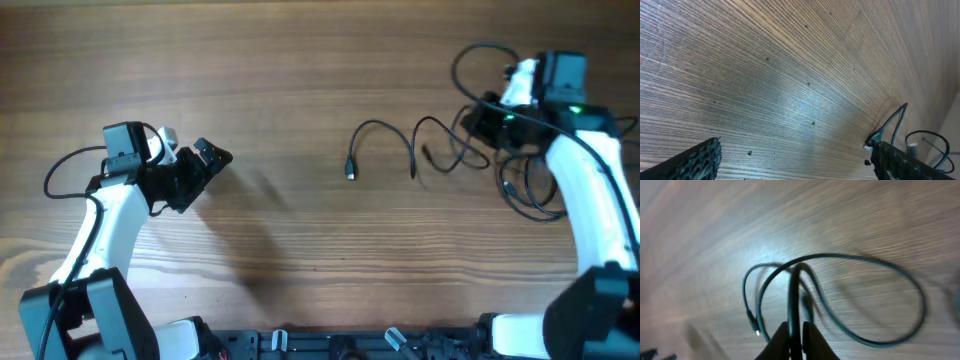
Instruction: Untangle cables
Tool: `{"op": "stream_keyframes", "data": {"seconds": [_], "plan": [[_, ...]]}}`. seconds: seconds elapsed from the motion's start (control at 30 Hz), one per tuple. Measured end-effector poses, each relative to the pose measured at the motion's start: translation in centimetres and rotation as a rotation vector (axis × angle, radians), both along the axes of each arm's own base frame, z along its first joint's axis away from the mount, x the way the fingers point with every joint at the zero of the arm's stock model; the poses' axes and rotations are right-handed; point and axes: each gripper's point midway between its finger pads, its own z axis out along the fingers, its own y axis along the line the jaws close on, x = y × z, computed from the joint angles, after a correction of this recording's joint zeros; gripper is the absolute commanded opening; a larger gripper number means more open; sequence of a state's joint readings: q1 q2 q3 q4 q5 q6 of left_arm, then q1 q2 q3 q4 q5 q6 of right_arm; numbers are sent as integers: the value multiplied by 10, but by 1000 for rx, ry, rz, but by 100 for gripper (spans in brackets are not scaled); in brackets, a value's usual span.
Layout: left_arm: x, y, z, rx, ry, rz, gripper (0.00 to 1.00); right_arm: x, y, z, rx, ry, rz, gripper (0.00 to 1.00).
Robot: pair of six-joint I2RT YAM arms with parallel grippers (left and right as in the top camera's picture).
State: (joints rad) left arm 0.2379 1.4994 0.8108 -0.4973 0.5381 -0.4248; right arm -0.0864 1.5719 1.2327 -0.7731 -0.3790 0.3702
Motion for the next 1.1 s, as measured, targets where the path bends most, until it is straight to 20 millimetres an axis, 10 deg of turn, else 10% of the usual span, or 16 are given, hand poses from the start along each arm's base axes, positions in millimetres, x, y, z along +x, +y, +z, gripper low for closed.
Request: {"op": "stream_keyframes", "data": {"seconds": [0.2,0.37,0.53,0.63,0.9,1.1], "plan": [[0,0,0,0,-1,0,100,12,90,-83,57,110,254,74],[0,0,0,0,0,0,100,7,134,-127,117,159,370,81],[0,0,0,0,0,0,100,7,133,-127,92,176,351,89],[0,0,0,0,0,0,100,4,103,-133,-17,255,223,89],[0,0,0,0,0,0,100,-36,-103,-145,-379,513,-252,99],[0,0,0,-1,0,0,100,-51,-115,-133,-330,600,-258,100]]}}
